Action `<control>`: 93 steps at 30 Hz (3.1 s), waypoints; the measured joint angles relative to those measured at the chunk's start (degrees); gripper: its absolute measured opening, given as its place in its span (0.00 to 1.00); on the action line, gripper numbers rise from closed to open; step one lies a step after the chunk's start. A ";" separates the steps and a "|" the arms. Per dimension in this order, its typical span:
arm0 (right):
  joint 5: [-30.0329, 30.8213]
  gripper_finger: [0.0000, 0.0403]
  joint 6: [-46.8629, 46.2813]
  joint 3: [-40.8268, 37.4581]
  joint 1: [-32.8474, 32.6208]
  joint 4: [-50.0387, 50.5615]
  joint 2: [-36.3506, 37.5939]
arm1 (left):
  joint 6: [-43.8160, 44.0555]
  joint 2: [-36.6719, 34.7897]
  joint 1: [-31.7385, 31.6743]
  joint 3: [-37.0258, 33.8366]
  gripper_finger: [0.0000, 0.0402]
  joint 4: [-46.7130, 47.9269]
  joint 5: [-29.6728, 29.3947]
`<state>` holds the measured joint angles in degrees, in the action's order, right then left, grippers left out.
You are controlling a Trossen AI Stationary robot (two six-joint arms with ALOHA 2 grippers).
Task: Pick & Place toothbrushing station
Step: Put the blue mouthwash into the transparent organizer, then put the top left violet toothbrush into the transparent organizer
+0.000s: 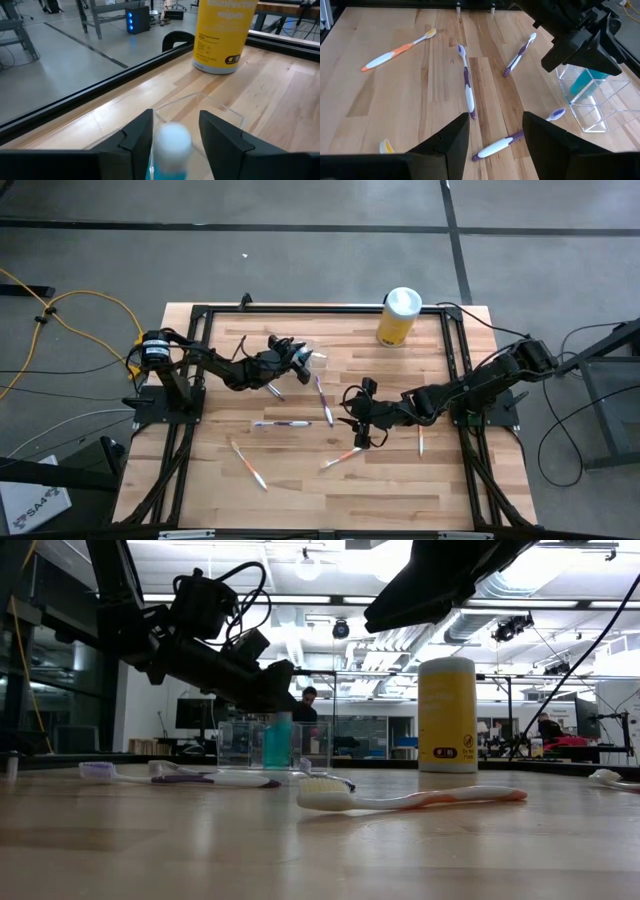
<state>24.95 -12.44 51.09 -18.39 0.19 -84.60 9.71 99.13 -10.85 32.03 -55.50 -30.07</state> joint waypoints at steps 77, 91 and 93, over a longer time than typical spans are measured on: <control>3.21 0.43 -5.53 -0.02 2.39 7.32 0.00 | -1.05 -30.58 21.35 0.09 0.42 65.90 -4.79; 2.01 0.43 -5.54 -0.02 2.40 6.88 0.00 | -10.10 -34.66 16.18 0.11 0.42 81.10 1.93; 1.75 0.43 -5.71 -0.02 2.40 6.78 0.00 | -12.45 -34.58 16.12 0.11 0.42 82.53 1.92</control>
<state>26.70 -18.15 51.07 -15.99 6.96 -84.60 -2.74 64.55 5.27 32.14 27.03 -28.16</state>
